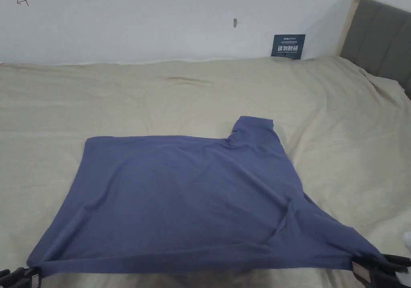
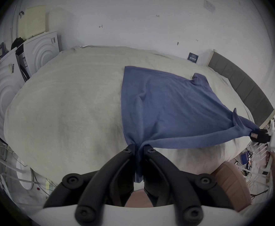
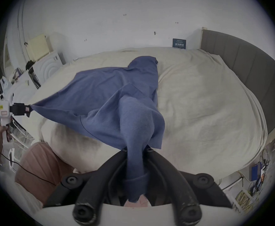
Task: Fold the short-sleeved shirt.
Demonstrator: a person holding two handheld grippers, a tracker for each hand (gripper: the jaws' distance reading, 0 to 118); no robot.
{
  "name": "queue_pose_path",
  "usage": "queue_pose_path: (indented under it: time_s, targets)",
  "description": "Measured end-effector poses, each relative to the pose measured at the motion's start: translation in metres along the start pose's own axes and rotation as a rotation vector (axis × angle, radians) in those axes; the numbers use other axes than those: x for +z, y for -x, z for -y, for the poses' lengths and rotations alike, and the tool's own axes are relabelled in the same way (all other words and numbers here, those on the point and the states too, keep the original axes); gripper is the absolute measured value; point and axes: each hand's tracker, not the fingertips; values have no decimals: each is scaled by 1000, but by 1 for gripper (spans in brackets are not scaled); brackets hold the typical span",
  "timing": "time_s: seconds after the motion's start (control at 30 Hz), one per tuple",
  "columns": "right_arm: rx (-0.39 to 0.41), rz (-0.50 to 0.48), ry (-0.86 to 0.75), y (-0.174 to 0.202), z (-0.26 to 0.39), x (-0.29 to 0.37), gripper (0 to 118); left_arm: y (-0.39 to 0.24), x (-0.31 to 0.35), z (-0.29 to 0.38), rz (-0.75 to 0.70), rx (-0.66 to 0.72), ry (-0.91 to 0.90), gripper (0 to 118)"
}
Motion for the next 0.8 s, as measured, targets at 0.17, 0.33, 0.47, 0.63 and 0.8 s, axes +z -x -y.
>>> queue_pose_path:
  time_s: [0.17,0.33,0.47,0.63,0.8]
  targets:
    - [-14,-10,71,11,-22,8,7,-7,2,-23,-12,-26,60,8]
    - [-57,-13,183,6,-70,-40,7,-5,-50,-59,-37,5,191,8]
    - [-133,-15,259,-7,-122,-103,7,-3,-105,-96,-19,16,203,8]
    - [-213,11,351,-22,-185,-176,7,7,-167,-140,-12,118,257,8]
    - [-201,45,421,-19,-211,-232,7,9,-205,-157,-28,128,277,8]
